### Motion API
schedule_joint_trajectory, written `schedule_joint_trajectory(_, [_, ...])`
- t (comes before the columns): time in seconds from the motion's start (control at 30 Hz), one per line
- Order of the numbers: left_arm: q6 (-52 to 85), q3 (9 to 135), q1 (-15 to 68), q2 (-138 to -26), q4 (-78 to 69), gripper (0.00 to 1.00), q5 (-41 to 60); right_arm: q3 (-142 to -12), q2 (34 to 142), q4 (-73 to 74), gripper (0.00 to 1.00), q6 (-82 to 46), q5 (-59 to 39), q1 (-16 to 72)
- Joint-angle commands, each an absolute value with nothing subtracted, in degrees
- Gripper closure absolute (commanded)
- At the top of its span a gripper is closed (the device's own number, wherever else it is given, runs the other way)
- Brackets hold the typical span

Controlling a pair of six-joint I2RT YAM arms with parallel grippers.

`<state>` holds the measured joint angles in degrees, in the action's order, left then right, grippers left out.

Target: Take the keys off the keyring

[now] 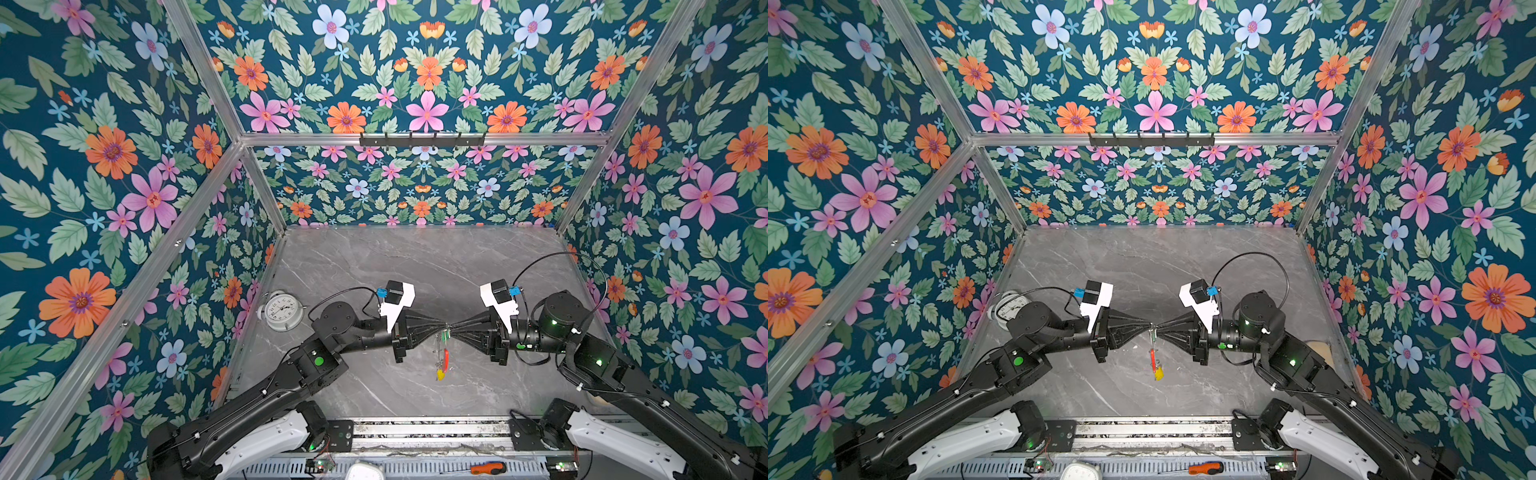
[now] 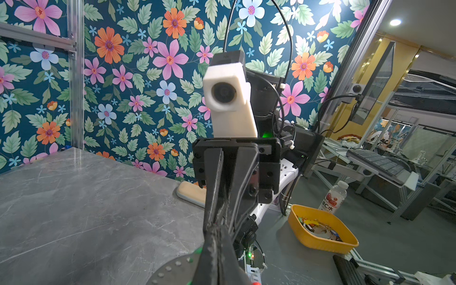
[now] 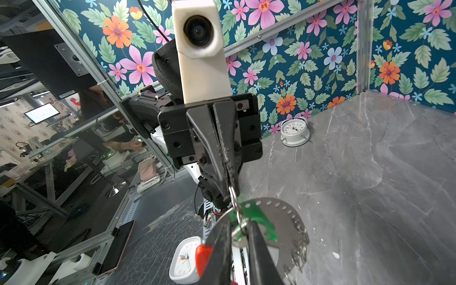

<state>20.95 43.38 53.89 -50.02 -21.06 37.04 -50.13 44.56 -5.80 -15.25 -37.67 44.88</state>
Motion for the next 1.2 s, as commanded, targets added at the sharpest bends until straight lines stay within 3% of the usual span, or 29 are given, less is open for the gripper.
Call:
schedule_joint_trajectory(0.0, [21.54, 43.42, 53.89, -50.10, -24.16, 1.00, 37.58, -50.09, 44.48, -3.48, 0.90, -15.69, -38.67, 44.96])
schedule_joint_trajectory(0.2, [21.72, 43.32, 53.87, -50.08, -24.77, 1.00, 37.45, -50.09, 44.55, -3.53, 1.00, -15.71, -38.83, 44.96])
schedule_joint_trajectory(1.17, [25.35, 42.01, 53.88, -48.78, -31.37, 1.00, 38.67, -48.77, 44.78, -6.64, 1.00, -12.66, -36.30, 46.03])
